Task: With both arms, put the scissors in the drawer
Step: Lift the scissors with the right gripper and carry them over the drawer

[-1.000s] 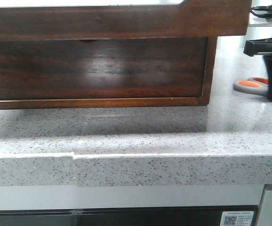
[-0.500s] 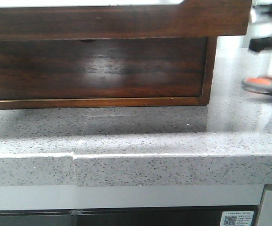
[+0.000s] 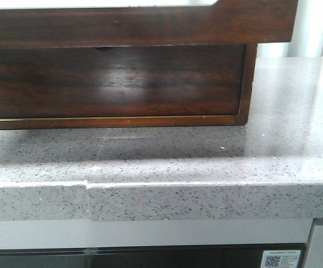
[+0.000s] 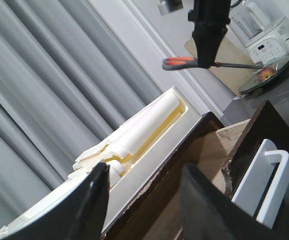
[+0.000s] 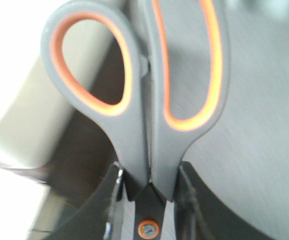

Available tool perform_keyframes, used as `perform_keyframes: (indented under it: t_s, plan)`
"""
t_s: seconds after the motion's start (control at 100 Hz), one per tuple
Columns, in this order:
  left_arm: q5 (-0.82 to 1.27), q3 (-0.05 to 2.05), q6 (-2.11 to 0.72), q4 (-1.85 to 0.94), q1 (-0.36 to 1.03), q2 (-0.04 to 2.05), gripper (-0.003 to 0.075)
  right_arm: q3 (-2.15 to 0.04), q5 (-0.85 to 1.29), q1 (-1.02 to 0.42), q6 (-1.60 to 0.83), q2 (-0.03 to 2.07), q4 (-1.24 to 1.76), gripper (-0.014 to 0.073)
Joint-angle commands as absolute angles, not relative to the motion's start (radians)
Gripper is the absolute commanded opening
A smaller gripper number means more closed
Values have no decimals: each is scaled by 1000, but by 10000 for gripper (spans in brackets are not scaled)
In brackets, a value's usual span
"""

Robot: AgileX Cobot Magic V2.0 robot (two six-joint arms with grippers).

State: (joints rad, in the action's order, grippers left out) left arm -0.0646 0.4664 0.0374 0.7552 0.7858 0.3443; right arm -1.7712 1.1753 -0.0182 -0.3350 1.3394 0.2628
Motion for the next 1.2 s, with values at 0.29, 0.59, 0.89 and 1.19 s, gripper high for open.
perform_keyframes:
  t_s: [0.29,0.59,0.89,1.19]
  plan:
    - [-111,501,49,736,791,353,311,-1857,1114,-272,-614,1305,381,-50]
    - [-97,501,49,736,791,353,311,-1857,1056,-621,-630,1409,122,-50]
    - [-93,501,49,736,791,353,311,-1857,1030,-799,-630,1550,-47,-50]
    - [-93,501,49,736,791,353,311,-1857,1027,-805,-630,1631,-95,-50]
